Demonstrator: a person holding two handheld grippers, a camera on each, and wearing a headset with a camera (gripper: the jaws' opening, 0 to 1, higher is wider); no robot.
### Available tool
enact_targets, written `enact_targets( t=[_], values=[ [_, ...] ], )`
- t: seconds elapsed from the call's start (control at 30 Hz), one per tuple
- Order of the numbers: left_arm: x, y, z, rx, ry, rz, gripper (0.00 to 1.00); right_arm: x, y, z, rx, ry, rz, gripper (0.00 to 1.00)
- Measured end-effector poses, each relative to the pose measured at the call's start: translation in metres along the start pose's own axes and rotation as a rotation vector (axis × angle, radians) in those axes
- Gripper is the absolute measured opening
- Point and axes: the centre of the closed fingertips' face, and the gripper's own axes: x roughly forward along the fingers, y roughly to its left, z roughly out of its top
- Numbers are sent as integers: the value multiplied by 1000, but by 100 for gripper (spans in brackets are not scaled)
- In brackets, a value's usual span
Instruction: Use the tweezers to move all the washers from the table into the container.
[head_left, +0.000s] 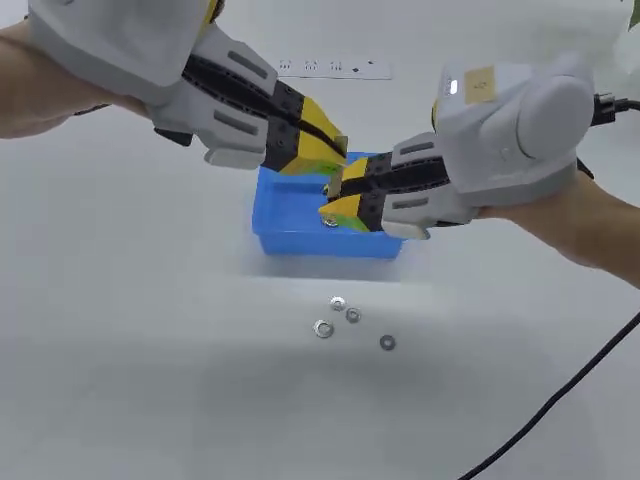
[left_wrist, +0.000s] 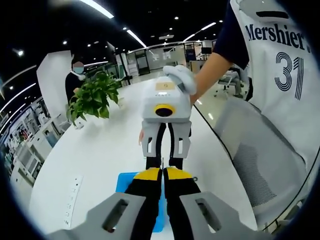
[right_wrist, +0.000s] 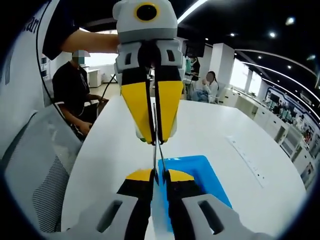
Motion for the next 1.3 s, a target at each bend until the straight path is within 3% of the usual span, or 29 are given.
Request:
enact_targets(
  t=[0.1,0.23,0.5,0.87,1.3],
  values=[
    [1,-7,-4,-8,-2,-1,5,1,12,-5,-7,14,9,11],
    [4,-31,-6,-33,-17,-7,5,2,27,-12,8,21,27,11],
    [9,-58,-25,-106,-14,-34,6,17,57,-32,31,50,63,11],
    [18,-74,-51,-176,-16,-45,6,25,72,-54,42,92,74,11],
    [27,-81,-55,-187,11,-58,6,32,74,-67,83,102,65,12]
  ],
)
